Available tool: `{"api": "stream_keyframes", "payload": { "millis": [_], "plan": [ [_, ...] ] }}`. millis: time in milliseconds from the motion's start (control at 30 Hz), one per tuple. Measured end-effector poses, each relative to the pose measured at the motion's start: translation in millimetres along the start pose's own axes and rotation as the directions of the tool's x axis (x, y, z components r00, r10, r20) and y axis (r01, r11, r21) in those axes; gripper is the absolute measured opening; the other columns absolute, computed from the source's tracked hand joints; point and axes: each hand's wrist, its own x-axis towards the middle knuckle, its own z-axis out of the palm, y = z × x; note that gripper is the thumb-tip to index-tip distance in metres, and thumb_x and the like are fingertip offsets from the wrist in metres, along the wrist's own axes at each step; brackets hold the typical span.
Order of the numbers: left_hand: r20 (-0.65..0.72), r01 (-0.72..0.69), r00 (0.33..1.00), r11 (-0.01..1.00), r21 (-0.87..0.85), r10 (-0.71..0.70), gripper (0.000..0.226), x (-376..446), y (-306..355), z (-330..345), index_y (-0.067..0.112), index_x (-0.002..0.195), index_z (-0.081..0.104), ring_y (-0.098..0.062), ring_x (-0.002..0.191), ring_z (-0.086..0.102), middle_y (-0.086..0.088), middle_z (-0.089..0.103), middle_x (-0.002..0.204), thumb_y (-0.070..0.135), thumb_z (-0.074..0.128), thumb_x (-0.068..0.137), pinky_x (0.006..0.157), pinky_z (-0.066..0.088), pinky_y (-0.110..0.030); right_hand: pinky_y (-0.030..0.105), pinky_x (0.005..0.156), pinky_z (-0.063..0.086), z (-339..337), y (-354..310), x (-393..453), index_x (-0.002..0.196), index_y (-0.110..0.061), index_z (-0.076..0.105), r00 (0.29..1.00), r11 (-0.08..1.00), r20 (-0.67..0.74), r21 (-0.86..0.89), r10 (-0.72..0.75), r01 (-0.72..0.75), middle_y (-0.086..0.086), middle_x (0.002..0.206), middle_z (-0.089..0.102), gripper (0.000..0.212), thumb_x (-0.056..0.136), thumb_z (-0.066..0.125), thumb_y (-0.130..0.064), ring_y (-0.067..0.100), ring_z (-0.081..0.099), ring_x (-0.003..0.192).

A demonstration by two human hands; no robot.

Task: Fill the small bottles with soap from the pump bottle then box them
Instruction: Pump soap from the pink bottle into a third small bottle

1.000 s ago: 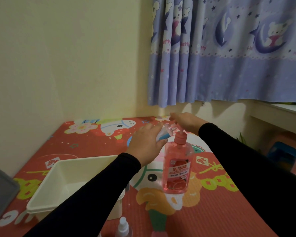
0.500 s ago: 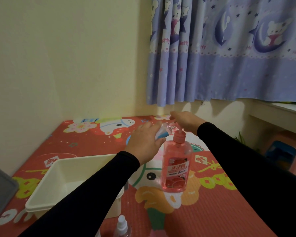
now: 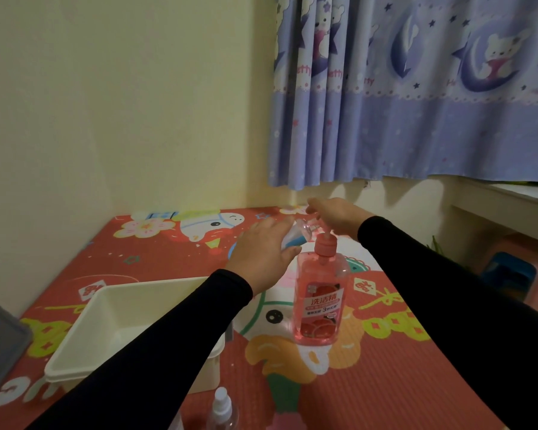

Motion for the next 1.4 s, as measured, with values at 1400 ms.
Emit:
{"api": "stream_keyframes", "payload": {
  "millis": [1400],
  "plan": [
    [0.003, 0.022, 1.000, 1.000, -0.006, -0.022, 0.053, -6, -3, 11, 0.025, 0.144, 0.036, -0.023, 0.114, 0.045, -0.003, 0.049, 0.121, 0.041, 0.051, 0.095, 0.094, 0.037, -0.033, 0.028, 0.081, 0.035, 13, 7, -1, 0.116, 0.004, 0.062, 1.000, 0.999, -0.007, 0.048, 0.015, -0.014, 0.009, 0.094, 0.057, 0.043, 0.101, 0.036, -0.027, 0.021, 0.048, 0.088]
  ]
}}
